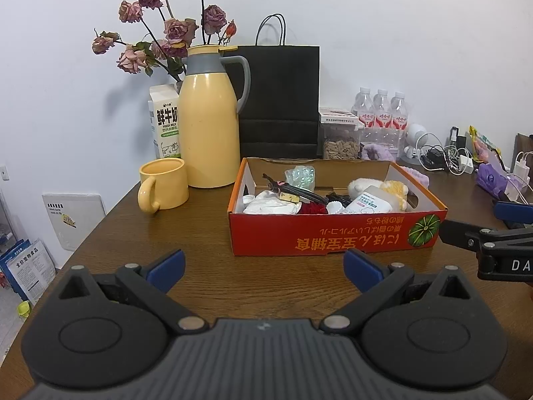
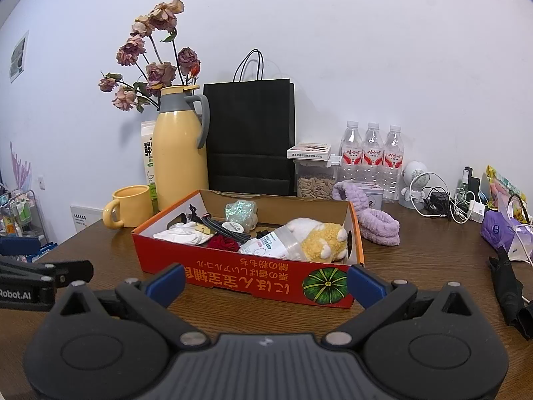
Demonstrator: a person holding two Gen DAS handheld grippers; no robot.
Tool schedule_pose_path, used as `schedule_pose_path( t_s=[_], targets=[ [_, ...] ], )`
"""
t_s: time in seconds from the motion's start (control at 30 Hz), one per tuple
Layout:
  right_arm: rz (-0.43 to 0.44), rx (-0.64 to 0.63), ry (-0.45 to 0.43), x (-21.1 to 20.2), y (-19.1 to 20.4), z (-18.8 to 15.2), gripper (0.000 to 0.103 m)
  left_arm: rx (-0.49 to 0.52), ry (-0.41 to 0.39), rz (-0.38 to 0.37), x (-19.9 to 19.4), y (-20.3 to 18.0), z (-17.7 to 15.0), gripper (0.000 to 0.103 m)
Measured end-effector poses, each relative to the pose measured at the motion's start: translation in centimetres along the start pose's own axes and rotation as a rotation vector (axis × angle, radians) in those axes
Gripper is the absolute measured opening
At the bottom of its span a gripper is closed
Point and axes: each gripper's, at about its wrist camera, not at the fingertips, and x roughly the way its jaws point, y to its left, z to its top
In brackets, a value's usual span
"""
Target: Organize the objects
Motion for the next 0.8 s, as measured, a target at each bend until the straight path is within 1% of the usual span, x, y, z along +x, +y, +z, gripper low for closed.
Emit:
schedule_pose_path(
  t_s=[0.8],
  targets=[
    [0.0, -0.002, 0.001, -0.22, 0.1, -0.03, 0.103, 0.003, -0.003, -0.008, -0.18, -0.24, -0.25, 0.103]
  ],
)
